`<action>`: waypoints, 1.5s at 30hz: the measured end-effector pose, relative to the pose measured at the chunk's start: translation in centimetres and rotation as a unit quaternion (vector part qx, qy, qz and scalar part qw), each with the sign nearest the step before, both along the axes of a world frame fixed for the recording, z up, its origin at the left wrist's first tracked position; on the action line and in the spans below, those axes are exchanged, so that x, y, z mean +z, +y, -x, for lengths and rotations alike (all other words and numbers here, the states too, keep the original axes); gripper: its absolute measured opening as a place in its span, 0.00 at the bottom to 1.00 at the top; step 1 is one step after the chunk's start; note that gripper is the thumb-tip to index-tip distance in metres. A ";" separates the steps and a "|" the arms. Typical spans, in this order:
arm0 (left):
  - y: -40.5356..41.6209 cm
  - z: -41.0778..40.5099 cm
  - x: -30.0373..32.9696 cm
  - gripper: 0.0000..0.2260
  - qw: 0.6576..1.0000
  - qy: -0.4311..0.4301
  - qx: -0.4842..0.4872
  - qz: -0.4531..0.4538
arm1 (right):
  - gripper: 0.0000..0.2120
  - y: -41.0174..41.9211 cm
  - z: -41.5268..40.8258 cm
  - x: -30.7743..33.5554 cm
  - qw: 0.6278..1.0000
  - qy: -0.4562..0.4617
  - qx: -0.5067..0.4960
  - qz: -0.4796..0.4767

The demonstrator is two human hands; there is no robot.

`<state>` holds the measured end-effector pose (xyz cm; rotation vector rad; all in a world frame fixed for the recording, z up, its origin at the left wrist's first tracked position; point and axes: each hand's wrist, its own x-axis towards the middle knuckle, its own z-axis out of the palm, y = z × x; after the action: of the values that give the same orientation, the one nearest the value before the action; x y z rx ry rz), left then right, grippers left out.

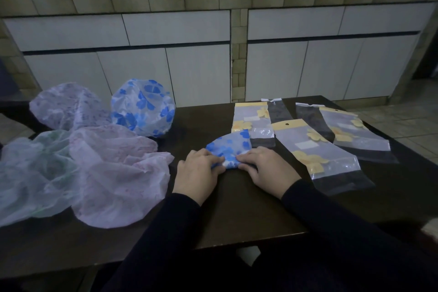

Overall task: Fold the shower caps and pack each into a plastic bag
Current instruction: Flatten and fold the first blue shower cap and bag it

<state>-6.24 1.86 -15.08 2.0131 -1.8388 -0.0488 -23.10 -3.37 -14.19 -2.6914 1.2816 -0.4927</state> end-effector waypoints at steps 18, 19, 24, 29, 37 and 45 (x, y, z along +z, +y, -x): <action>0.4 0.4 0.7 0.09 1.000 -0.018 0.002 0.026 | 0.12 -1.3 0.9 0.5 0.996 -0.073 0.011 -0.059; 0.4 0.3 0.8 0.11 0.999 -0.027 0.000 0.024 | 0.12 -1.5 1.0 0.6 0.995 -0.072 0.015 -0.061; -0.4 0.3 1.2 0.10 0.999 -0.014 0.024 0.016 | 0.12 -2.4 1.3 0.8 0.996 -0.055 0.019 -0.072; -1.1 0.4 1.0 0.13 0.999 -0.005 0.031 -0.004 | 0.11 -2.7 1.0 0.5 0.993 -0.085 -0.007 -0.082; -1.8 0.6 0.9 0.15 0.999 -0.021 0.036 -0.030 | 0.06 -2.0 0.1 0.0 0.983 -0.149 -0.067 -0.086; -1.8 0.9 0.7 0.07 0.997 -0.021 0.063 0.033 | 0.08 -2.4 -0.4 -0.4 0.989 -0.107 -0.101 -0.035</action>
<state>-7.10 0.04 -14.35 2.0934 -1.7119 0.0905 -22.65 -5.77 -14.59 -2.3879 1.4843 -0.7229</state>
